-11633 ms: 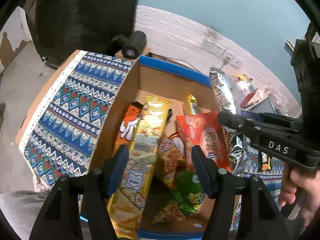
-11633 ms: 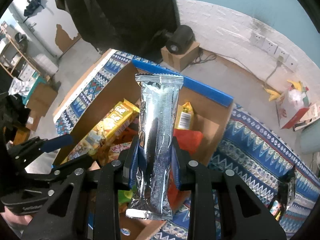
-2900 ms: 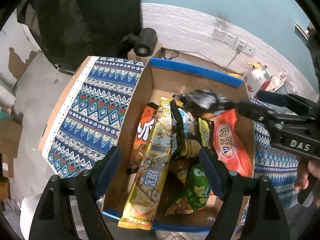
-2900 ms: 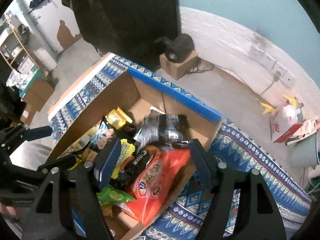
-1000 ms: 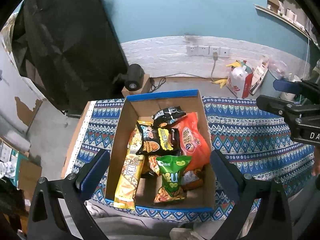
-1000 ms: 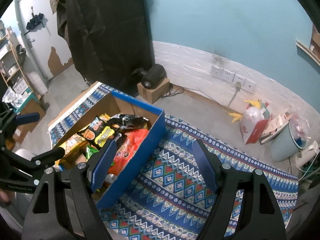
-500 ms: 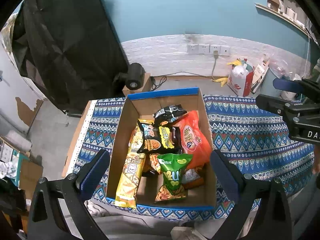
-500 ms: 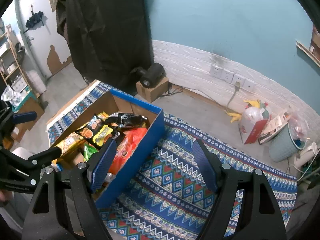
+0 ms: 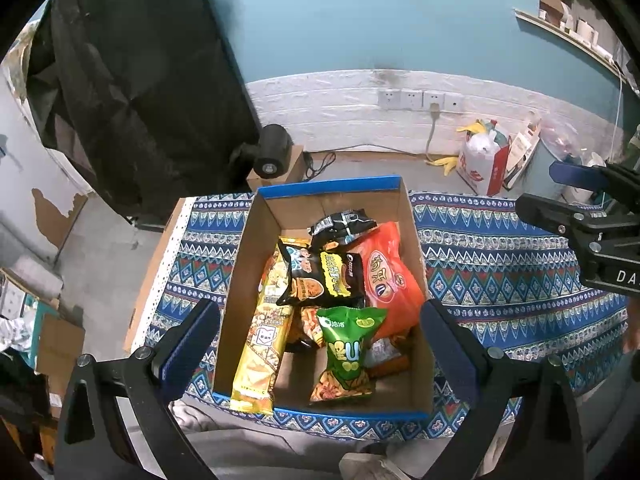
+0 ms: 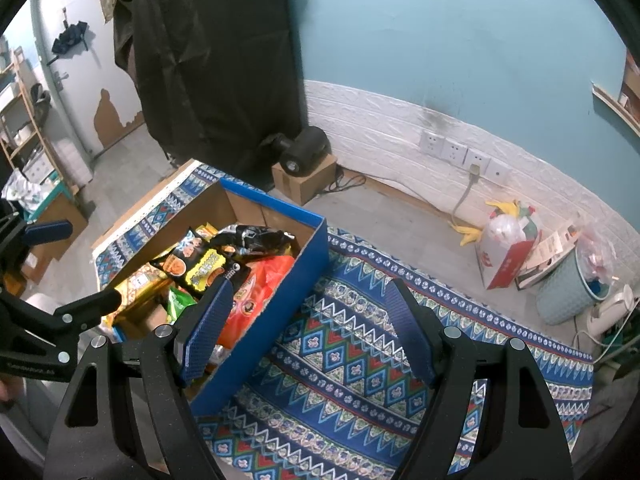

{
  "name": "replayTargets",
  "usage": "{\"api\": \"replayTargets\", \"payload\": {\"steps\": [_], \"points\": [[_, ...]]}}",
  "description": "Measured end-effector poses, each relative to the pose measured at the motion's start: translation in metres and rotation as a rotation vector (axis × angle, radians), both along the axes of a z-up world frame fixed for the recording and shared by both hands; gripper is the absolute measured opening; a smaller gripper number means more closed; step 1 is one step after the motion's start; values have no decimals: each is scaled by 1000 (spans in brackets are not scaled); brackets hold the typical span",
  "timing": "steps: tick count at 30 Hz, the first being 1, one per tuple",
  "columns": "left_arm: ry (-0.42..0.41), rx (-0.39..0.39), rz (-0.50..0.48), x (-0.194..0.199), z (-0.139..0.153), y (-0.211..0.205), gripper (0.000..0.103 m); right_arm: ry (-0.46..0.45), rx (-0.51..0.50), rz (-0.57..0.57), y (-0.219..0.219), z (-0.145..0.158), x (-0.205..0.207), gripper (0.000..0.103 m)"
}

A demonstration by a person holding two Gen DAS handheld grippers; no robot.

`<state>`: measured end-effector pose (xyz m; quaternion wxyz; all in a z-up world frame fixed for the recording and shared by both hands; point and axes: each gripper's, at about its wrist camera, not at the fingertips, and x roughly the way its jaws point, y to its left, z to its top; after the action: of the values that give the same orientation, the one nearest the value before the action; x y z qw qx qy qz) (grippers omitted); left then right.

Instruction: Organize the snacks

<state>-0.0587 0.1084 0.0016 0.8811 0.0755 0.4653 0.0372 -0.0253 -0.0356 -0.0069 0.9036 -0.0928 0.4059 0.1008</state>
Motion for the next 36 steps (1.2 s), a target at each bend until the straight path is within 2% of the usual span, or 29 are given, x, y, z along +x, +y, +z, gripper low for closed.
{"api": "replayTargets", "payload": {"steps": [14, 36], "points": [[-24, 10, 20, -1, 3, 1, 101, 2, -1, 3, -1, 0, 0, 77], [18, -66, 53, 1, -1, 11, 101, 11, -15, 27, -1, -3, -6, 77]]}}
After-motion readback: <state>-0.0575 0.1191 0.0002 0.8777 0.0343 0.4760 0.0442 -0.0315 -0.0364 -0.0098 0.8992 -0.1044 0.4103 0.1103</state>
